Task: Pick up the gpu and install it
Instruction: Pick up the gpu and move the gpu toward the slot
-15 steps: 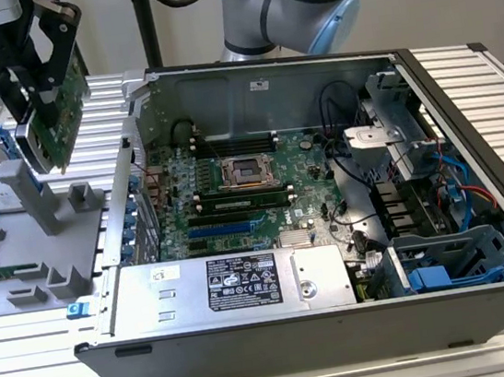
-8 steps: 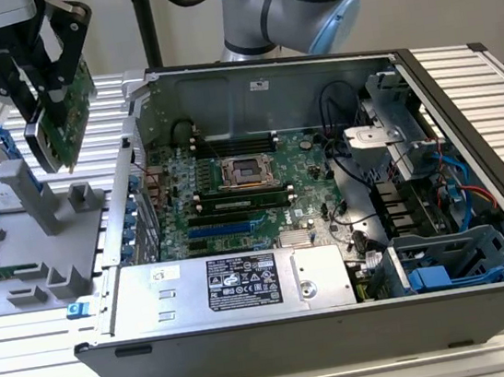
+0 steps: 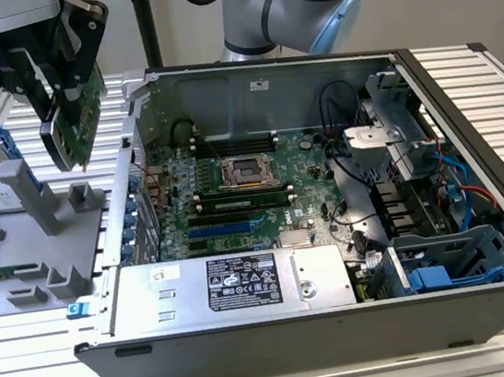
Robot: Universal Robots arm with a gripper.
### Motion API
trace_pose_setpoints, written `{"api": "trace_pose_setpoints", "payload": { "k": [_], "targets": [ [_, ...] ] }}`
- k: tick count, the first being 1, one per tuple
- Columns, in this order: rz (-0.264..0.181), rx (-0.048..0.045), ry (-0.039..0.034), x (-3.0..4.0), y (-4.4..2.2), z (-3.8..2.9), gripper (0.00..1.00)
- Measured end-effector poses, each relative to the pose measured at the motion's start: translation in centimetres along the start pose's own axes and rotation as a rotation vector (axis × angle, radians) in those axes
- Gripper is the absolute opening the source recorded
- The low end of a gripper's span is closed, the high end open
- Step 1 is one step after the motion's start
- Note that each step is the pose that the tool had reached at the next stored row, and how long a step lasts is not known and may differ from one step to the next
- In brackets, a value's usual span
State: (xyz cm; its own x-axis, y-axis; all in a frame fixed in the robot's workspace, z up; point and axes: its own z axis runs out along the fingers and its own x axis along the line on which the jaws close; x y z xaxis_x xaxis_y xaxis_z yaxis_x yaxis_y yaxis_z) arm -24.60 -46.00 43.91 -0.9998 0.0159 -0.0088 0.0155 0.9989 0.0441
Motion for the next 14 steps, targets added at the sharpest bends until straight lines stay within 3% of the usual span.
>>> {"api": "trace_pose_setpoints", "payload": {
  "k": [14],
  "targets": [
    [0.0,0.0001,0.0001,-2.07,0.03,0.02,0.0]
  ]
}}
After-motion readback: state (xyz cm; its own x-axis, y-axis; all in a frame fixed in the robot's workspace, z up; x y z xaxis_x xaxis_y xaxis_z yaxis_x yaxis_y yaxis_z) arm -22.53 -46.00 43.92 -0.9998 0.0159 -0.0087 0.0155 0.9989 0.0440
